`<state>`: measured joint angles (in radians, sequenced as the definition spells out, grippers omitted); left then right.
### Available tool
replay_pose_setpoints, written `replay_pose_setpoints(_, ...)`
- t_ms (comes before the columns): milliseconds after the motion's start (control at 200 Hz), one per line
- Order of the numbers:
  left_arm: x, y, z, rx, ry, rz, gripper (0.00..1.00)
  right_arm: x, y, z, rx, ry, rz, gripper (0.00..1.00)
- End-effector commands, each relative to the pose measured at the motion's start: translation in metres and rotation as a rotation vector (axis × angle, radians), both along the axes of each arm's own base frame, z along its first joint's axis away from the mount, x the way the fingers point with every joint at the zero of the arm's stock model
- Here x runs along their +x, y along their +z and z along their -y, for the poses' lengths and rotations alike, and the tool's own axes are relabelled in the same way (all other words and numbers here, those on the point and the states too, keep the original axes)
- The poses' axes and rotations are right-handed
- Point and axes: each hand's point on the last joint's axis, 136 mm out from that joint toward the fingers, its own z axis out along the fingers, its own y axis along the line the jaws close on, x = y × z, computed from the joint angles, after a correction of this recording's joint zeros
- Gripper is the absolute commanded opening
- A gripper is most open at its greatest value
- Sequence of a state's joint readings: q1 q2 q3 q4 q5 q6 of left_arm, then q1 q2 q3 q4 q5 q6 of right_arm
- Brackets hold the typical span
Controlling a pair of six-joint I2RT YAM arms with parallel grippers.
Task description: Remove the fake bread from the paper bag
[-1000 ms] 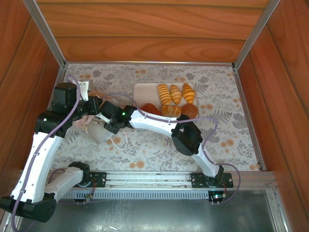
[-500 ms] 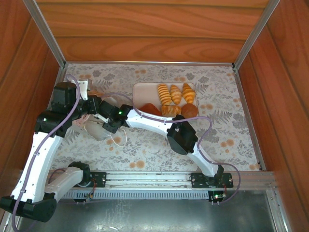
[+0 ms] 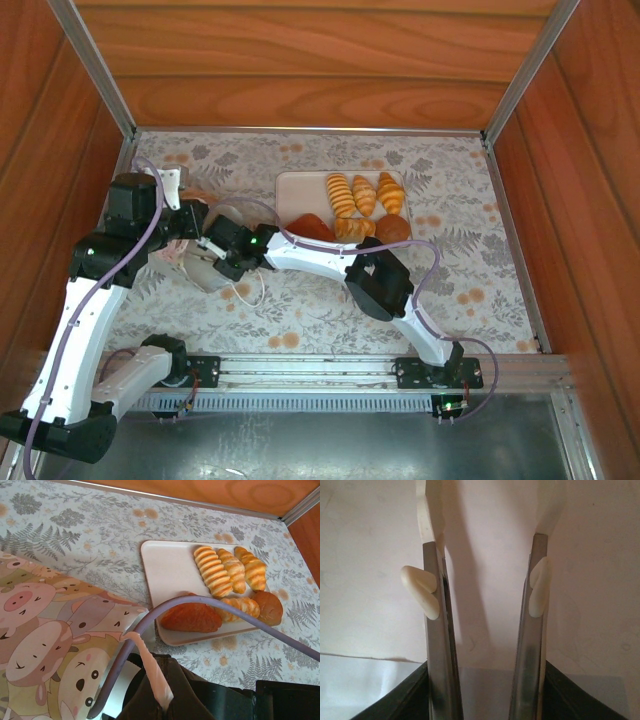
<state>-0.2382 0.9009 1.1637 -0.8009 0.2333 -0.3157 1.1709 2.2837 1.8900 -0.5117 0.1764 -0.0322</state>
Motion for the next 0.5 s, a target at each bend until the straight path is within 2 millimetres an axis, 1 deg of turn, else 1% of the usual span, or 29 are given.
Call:
replay_pose_setpoints(0, -0.004, 0.009, 0.002, -0.015, -0.007, 0.019, 0.0, 0.004, 0.036, -0.007, 0.082, 0.016, 0.026, 0.51)
replay_pose_setpoints(165, -0.003, 0.008, 0.004, -0.019, -0.019, 0.009, 0.0, 0.001, 0.033, -0.012, 0.075, 0.069, 0.038, 0.52)
replay_pose_setpoints(255, -0.002, 0.009, 0.005, -0.019, -0.023, 0.01, 0.0, 0.009, 0.03, -0.011, 0.063, 0.042, 0.062, 0.52)
replay_pose_setpoints(345, -0.002, 0.01, 0.005, -0.018, -0.021, 0.012, 0.0, 0.018, 0.033, -0.01, 0.065, -0.011, 0.09, 0.53)
replay_pose_setpoints(495, -0.003, 0.01, 0.004, -0.015, -0.018, 0.016, 0.0, 0.024, 0.034, -0.011, 0.08, -0.042, 0.101, 0.54)
